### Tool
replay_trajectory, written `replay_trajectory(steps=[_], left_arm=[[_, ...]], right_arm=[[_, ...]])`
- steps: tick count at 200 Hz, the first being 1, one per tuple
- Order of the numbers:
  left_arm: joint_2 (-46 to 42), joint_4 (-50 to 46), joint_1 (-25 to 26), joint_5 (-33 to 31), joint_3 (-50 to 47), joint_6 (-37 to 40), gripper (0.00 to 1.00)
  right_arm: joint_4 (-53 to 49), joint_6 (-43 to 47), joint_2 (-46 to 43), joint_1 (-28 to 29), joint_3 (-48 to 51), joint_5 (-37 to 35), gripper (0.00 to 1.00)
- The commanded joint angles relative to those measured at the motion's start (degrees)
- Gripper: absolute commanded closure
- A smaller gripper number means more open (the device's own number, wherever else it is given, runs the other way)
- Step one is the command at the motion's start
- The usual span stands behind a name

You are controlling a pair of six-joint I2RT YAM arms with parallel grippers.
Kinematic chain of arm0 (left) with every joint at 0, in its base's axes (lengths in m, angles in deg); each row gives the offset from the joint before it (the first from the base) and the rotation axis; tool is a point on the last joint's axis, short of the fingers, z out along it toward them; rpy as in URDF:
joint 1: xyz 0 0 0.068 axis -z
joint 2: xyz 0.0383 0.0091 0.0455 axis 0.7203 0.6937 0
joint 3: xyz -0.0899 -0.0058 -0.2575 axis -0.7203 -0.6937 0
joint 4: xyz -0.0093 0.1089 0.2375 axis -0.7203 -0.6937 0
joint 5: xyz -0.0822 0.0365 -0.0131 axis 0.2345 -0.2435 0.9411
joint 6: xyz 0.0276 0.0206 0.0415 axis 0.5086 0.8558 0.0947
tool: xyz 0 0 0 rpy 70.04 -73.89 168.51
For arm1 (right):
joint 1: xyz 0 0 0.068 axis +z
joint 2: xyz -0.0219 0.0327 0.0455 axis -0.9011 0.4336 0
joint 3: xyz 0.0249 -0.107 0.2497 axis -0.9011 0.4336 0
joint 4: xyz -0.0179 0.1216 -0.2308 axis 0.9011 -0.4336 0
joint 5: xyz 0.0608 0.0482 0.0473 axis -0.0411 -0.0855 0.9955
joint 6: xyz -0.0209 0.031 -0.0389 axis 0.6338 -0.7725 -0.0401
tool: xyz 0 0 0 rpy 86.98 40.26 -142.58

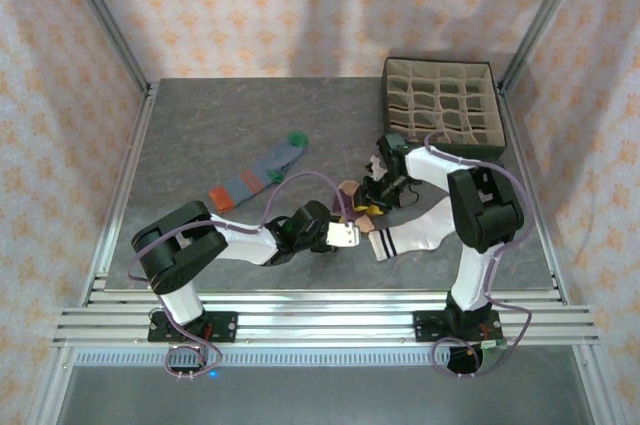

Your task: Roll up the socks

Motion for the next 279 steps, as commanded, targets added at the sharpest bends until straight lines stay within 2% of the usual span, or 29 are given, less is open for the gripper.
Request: replay_trajectory(steps=[1,16,36,57,96,120,177,211,239,279], left_arm=[[-0.5,-0.8,0.4,4.9,-1.2,-1.5,1.0],[-0.8,-2.9,0.2,6.2,-0.4,-1.5,1.0],[-1.2,-5.6,-0.3,9.2,0.4,-1.8,1.0],[-1.4,-8.7,-1.6,12.3,1.6,-2.9,1.0],[-0.8,-11.3,-5.6,19.7,2.5,-7.1,1.0],[-0.3,-14.3,-8.1,24.1,4.1,-9.8,1.0],[3.6,-23.1,-12.9,35.8,10.3,-14.3,1.0],[7.6,-27.2,-15.6,40.5,15.0,-20.3,1.0],[10.2,-30.4,-17.8,44.2,18.5,-24.4,1.0],[15.5,-37.8,-19.8,49.1,23.6,-25.6,1.0]], right_arm=[[3.6,-1.8,4.6,-0.8,-2.3,-5.7,0.73],[3.6,-1.9,5.9,-0.7,-3.5,-5.3,0.77],[3.7,-1.7,6.3,-0.7,-4.2,-4.3,0.76],[4.2,-1.6,5.1,-0.7,-3.7,-3.1,0.57],[5.1,-0.5,-0.6,-0.7,-1.1,-1.5,0.44],[5.5,1.7,-5.3,-0.7,1.9,-1.9,0.31],[15.1,1.1,-13.4,-1.1,12.3,-0.2,0.34],[20.7,0.9,-16.2,-1.1,16.5,4.6,0.34],[23.3,2.2,-16.3,-1.1,18.3,7.3,0.34],[25.8,1.9,-12.0,-1.2,17.4,11.7,0.38]])
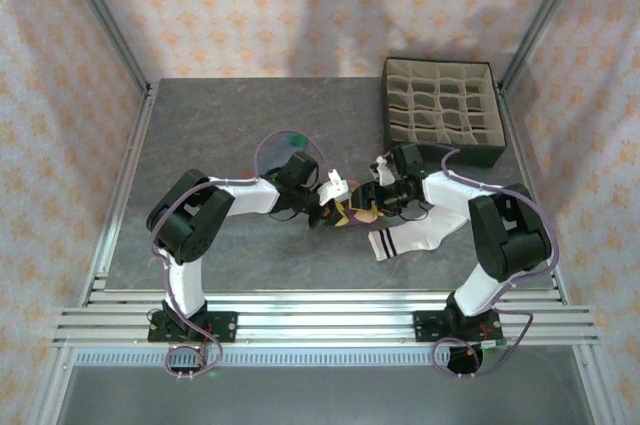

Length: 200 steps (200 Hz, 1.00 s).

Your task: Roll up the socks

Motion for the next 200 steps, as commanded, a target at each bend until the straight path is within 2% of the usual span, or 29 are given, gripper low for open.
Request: replay_trajectory(steps=[1,32,60,89,98,117,127,141,156,200], left_arm=[[4.8,-11.2,-1.3,3.1,3.1,-3.3,1.0],[8.1,-17.2,-2.6,5.9,7.2,-5.2,1.0],[10.1,-19.8,-2.8,4.9,9.1,-7.0,1.0],[11.0,-17.5,-3.6,3.0,8.6,-10.9,1.0],[10.7,-16.3,-3.7,1.9,8.0,-12.0,0.95],[8.4,-11.1,-3.7,-2.1,5.0,-13.5,0.84],[6.1,-7.3,-3.6,-4.2,2.6,-13.8,0.76],[2.4,-2.9,-3.5,-6.1,-0.8,-12.8,0.69],[-2.8,0.3,-3.0,-7.2,-4.1,-9.8,0.64],[-15.8,6.8,-2.0,-12.5,-13.1,-0.7,0.62]], right_arm=[[3.8,0.7,2.4,-0.2,-0.4,4.1,0.38],[4.0,1.4,3.7,-0.1,-0.7,4.5,0.44],[3.1,2.2,5.0,0.1,-1.1,4.5,0.5],[1.9,1.9,5.5,1.0,-1.6,3.0,0.74],[0.5,1.6,5.6,1.5,-2.2,1.5,0.82],[-4.1,0.8,6.4,2.1,-4.3,-3.9,0.91],[-7.7,-0.3,7.5,2.1,-6.0,-7.6,0.94],[-12.9,-1.5,9.2,2.1,-8.7,-12.4,0.95],[-16.2,-1.8,11.0,2.2,-10.9,-13.2,0.95],[-21.3,-1.9,13.4,2.1,-14.7,-13.5,0.94]])
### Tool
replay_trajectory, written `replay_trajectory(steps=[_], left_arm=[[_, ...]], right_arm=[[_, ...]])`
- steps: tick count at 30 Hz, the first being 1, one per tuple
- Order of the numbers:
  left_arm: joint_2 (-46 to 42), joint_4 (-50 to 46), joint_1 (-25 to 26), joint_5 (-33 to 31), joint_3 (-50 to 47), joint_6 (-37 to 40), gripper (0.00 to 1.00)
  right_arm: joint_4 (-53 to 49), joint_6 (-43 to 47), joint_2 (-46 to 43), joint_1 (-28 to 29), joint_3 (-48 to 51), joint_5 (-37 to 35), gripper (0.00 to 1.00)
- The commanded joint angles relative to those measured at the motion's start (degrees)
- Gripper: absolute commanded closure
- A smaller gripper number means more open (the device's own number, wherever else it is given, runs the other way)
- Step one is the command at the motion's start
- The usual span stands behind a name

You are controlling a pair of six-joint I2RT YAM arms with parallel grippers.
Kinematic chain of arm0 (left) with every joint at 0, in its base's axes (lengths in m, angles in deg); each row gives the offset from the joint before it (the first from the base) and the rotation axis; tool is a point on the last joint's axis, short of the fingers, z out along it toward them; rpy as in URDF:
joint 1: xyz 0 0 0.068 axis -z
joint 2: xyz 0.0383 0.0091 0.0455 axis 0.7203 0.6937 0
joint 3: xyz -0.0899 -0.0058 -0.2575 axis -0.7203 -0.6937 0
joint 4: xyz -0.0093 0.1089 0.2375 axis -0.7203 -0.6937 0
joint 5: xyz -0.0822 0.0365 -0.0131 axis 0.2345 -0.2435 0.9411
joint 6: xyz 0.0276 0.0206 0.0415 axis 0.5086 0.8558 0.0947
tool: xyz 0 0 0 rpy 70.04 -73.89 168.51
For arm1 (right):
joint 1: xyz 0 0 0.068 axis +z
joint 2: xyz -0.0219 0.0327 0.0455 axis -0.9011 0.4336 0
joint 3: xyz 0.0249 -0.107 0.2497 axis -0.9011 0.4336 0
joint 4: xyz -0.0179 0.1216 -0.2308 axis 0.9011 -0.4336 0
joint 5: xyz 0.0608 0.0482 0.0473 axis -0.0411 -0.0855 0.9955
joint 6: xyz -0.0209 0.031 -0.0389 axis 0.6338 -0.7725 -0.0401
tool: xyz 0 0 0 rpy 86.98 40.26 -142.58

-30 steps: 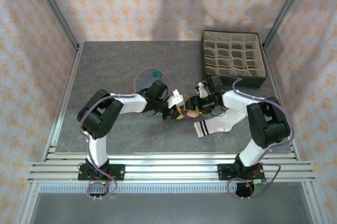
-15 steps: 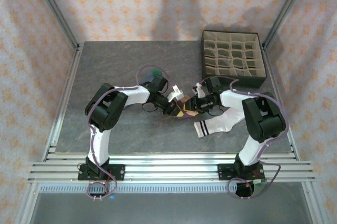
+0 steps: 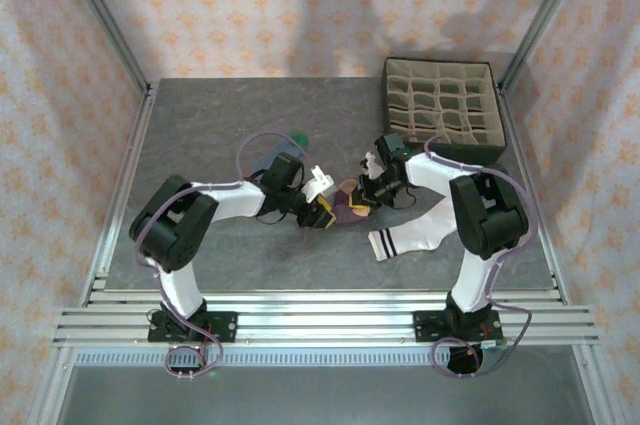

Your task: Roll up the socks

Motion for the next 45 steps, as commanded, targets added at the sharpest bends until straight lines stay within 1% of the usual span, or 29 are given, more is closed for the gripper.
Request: replay_trajectory(steps=[1,4,6,8,12,16,19,21,23,25,28,29,30,31,32,36,39,41,45], left_arm=[[-7.3,5.6,1.0,-7.4,-4.8,7.3,0.62],[-11.8,9.9,4.8,-17.2,-8.6,13.9,0.58],[-13.4,13.9,9.0,-25.4,-11.3,19.3,0.51],[-13.2,18.8,12.6,-31.8,-13.0,23.0,0.46],[-9.7,23.2,17.1,-38.5,-12.4,27.7,0.43],[-5.5,26.2,19.0,-40.8,-10.9,29.6,0.42],[-2.4,26.5,19.5,-40.7,-9.1,30.2,0.43],[-0.7,26.0,19.5,-40.7,-7.9,30.0,0.46],[1.0,24.7,19.6,-40.7,-6.4,29.2,0.57],[1.7,23.3,19.6,-40.8,-5.4,28.1,0.69],[2.4,19.8,19.4,-40.2,-4.1,26.1,0.97],[2.3,18.1,19.1,-39.4,-3.8,25.5,1.0],[2.1,16.7,18.8,-38.2,-3.8,24.8,1.0],[1.9,15.4,18.2,-36.3,-3.8,23.7,1.0],[1.5,14.0,17.5,-33.8,-3.8,22.6,1.0],[0.2,10.1,15.2,-25.0,-3.6,18.4,1.0],[-0.7,7.0,13.9,-19.7,-3.0,16.4,1.0],[-0.8,4.0,13.3,-16.2,-1.7,15.6,1.0],[-0.3,-1.7,12.4,-11.8,1.0,14.4,1.0]], right_arm=[[-7.6,-0.5,2.7,-0.4,-1.0,-8.0,0.94],[-8.7,-0.4,3.3,-0.3,-1.8,-7.8,0.94],[-9.5,-0.1,3.8,-0.4,-2.4,-7.8,0.94],[-10.4,0.2,4.5,-0.4,-3.1,-7.8,0.94],[-12.3,0.9,6.2,-0.4,-4.8,-7.6,0.94],[-12.5,0.7,6.6,-0.3,-5.2,-7.5,0.94],[-12.7,0.7,6.9,-0.3,-5.4,-7.3,0.94],[-12.9,0.9,7.0,-0.4,-5.5,-7.1,0.94],[-13.0,1.0,7.2,-0.4,-5.7,-6.9,0.92],[-12.9,1.1,7.0,-0.3,-5.8,-6.6,0.88],[-12.1,1.9,6.0,-0.4,-5.6,-5.1,0.8],[-12.1,2.2,5.2,-0.4,-5.5,-5.1,0.7],[-12.0,2.8,4.3,-0.7,-5.5,-5.3,0.57],[-11.5,3.1,3.0,-1.1,-5.2,-5.5,0.47],[-10.7,3.3,1.5,-1.7,-4.8,-5.4,0.43],[-7.9,3.1,-4.0,-5.1,-2.7,-3.7,0.33],[-6.3,2.9,-5.7,-6.6,-1.6,-2.6,0.33],[-6.1,3.2,-4.7,-6.8,-1.4,-2.2,0.37],[-1.4,0.6,-1.9,-6.6,1.0,2.7,0.43]])
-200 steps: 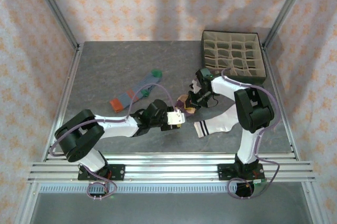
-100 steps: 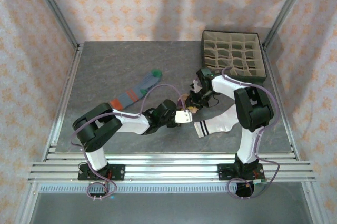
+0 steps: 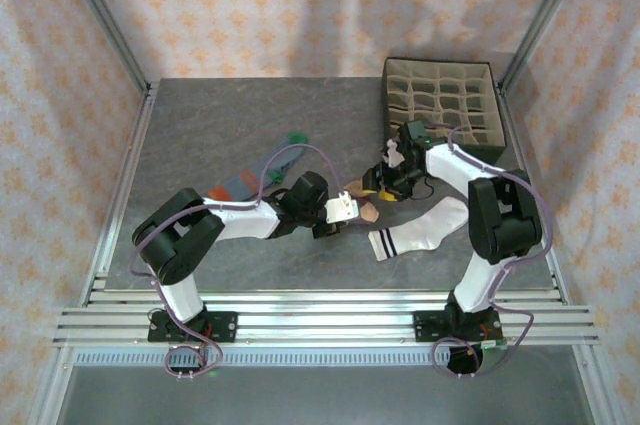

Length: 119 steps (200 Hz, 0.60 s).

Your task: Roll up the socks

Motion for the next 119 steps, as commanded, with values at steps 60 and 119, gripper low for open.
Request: replay_trajectory(steps=[60,119], left_arm=[[1.9,-15.3,-1.5,15.8,4.1,-5.5,1.0],[4.7,-19.0,-3.5,17.7,7.4,-10.1,1.0]], right_arm=[[8.7,-2.6,7.6,1.1,3.4,5.0,0.74],[10.7,-2.8,10.5,4.2,0.2,6.9,0.8]])
